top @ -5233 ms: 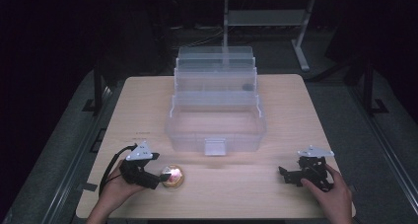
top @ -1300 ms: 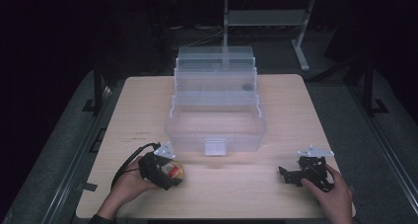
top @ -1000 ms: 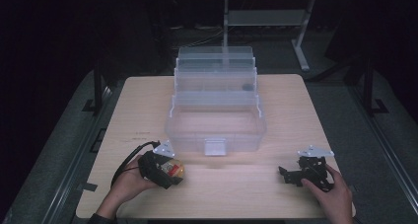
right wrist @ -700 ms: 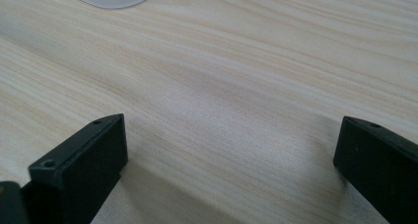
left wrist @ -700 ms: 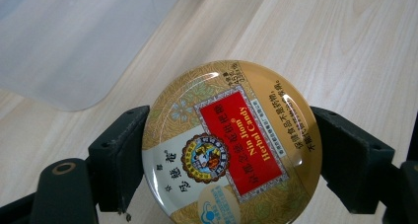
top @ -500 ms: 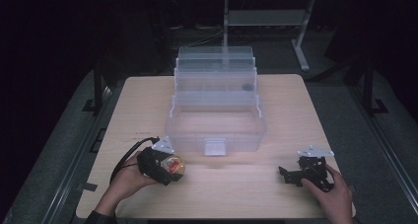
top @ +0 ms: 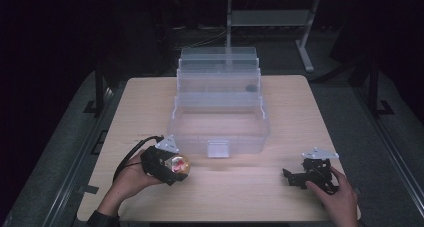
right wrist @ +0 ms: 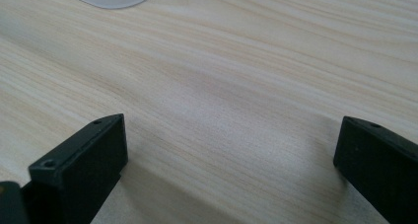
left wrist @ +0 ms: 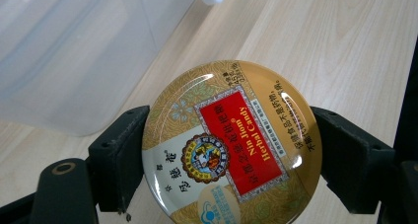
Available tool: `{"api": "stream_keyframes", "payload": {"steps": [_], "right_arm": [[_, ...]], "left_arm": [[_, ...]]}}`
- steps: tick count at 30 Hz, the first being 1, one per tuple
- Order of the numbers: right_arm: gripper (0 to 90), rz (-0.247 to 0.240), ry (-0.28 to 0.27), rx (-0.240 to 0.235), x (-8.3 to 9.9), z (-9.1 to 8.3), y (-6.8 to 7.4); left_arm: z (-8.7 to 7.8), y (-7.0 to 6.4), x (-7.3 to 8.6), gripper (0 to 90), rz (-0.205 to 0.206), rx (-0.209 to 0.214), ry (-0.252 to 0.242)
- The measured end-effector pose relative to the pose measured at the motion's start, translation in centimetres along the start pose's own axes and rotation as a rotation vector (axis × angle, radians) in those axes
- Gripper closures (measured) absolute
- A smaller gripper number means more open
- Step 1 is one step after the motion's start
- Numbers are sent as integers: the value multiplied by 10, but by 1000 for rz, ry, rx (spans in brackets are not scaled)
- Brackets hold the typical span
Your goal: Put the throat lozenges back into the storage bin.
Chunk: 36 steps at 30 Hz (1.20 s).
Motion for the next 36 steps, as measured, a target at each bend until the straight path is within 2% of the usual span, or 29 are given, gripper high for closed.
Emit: {"api": "stream_keyframes", "payload": {"steps": [8, 26, 36], "right_arm": [[0, 1, 0, 0, 0, 0, 0], [0, 0, 0, 0, 0, 0, 0], [0, 1, 0, 0, 0, 0, 0]], "left_arm": [[-2, 0, -7, 194, 16, 2, 2], [-9, 2, -21, 194, 25, 2, -10], [-12, 5, -36, 194, 35, 5, -26]]}}
Point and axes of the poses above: each handheld gripper's, and its own axes: z roughly forward along the jaws, x roughly out of its underside, y roughly to its left, the point moved 3 cm from there along z, roughly forward along the jaws, and after that the axes turned 4 degrees about z, right-handed, at the moved point
